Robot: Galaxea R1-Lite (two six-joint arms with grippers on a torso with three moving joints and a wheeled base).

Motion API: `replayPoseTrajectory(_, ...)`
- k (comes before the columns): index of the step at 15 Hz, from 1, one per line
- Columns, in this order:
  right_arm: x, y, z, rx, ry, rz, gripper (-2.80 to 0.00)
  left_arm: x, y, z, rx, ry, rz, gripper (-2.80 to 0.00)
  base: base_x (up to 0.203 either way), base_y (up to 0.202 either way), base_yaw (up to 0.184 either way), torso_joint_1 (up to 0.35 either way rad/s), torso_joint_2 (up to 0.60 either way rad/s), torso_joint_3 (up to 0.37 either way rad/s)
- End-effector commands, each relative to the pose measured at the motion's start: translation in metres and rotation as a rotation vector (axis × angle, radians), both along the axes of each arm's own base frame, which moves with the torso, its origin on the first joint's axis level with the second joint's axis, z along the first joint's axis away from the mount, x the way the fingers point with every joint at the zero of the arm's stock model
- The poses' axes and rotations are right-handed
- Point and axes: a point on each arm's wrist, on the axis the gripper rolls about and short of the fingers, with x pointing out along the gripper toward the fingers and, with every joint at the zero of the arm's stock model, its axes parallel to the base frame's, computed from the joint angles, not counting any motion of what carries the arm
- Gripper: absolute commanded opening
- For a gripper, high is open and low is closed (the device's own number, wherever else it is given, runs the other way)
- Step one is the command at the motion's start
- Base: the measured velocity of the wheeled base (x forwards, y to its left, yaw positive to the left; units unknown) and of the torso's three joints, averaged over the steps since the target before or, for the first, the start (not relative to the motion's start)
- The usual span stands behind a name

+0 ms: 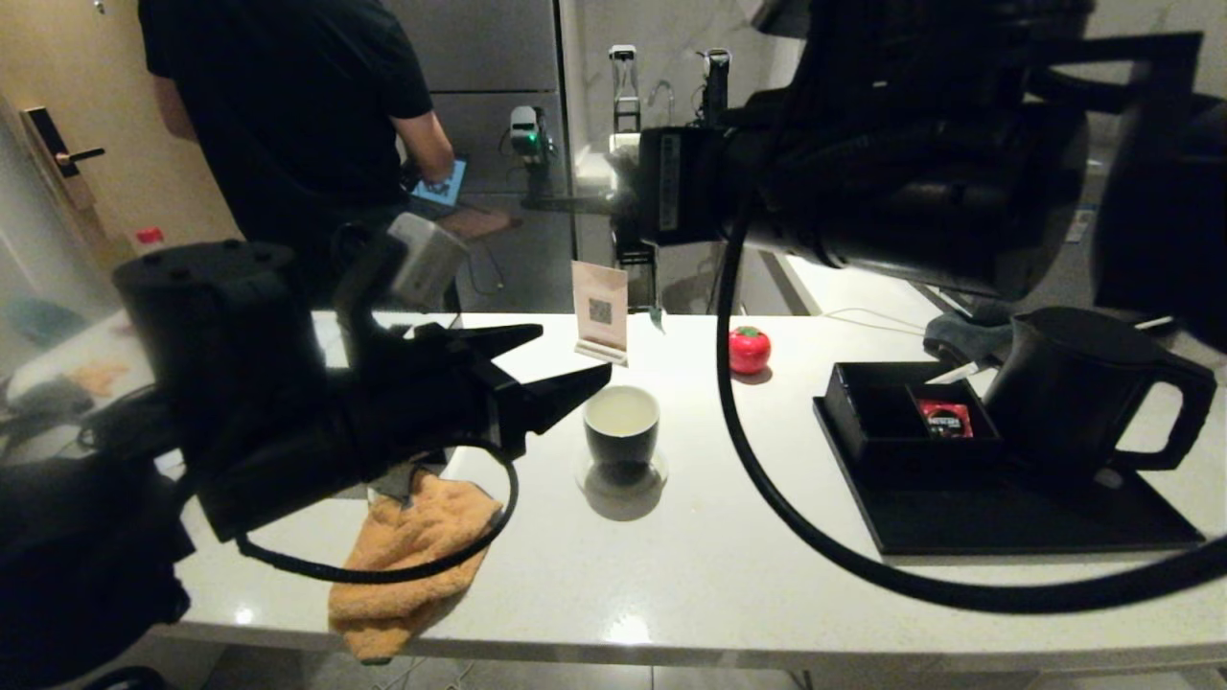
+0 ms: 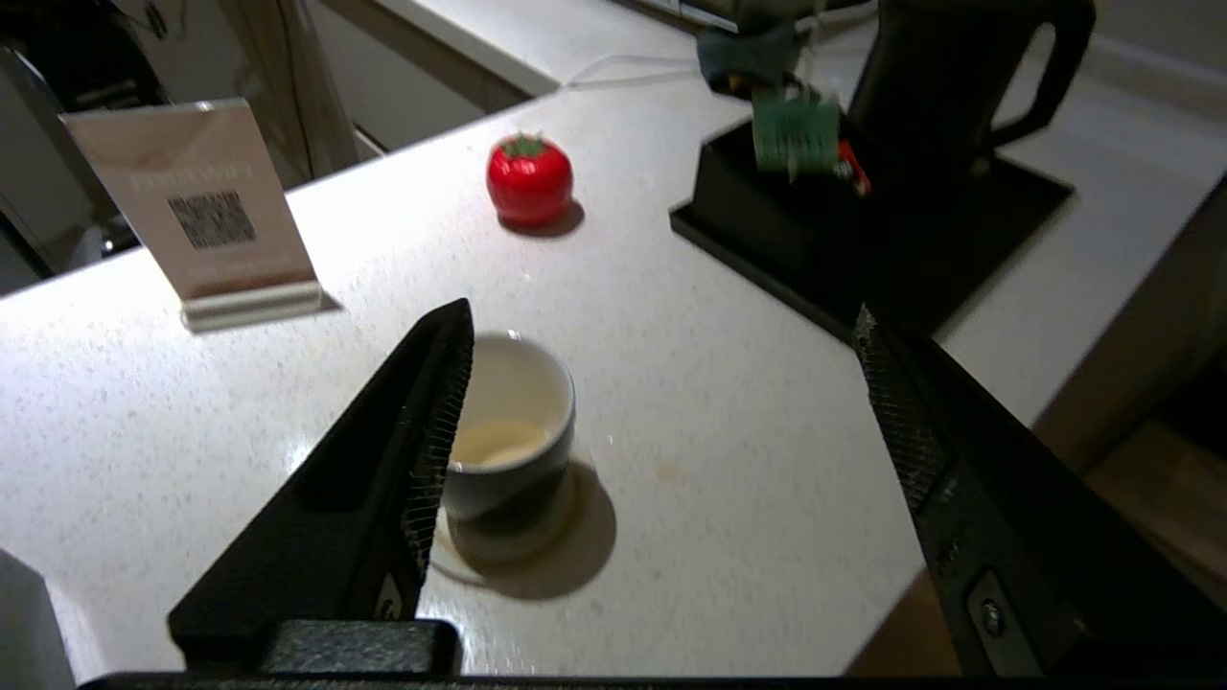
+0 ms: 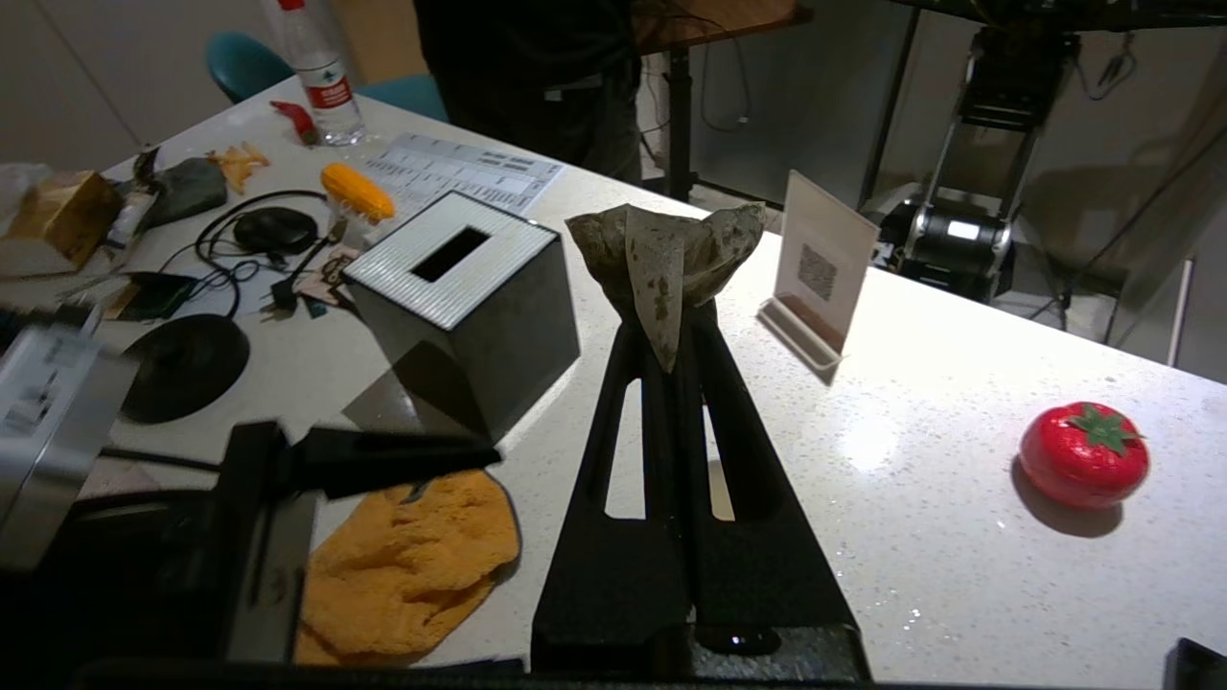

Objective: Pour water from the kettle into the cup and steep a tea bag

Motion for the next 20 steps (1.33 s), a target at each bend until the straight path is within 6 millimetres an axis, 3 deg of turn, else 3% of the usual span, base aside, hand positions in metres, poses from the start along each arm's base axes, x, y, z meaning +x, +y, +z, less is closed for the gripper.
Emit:
replayPoseTrajectory(1, -0.003, 0.008, -0.003, -0.002, 0.004, 0.019, -2.80, 0.008, -0.005, -0.005, -0.005, -0.002, 0.001, 0.00, 0.000, 0.000, 0.000, 0.000, 0.00, 0.000)
replayPoseTrajectory(9, -0.021, 0.025, -0.003, 0.005, -0.003, 0.088, -2.80, 0.020, -0.012, -0.004, -0.041, 0.005, 0.008, 0.00, 0.000, 0.000, 0.000, 0.000, 0.00, 0.000)
replayPoseTrajectory(20, -0.036, 0.034, -0.004, 0.005, -0.003, 0.139, -2.80, 0.029, -0.017, -0.009, -0.076, -0.010, 0.011, 0.00, 0.000, 0.000, 0.000, 0.000, 0.00, 0.000)
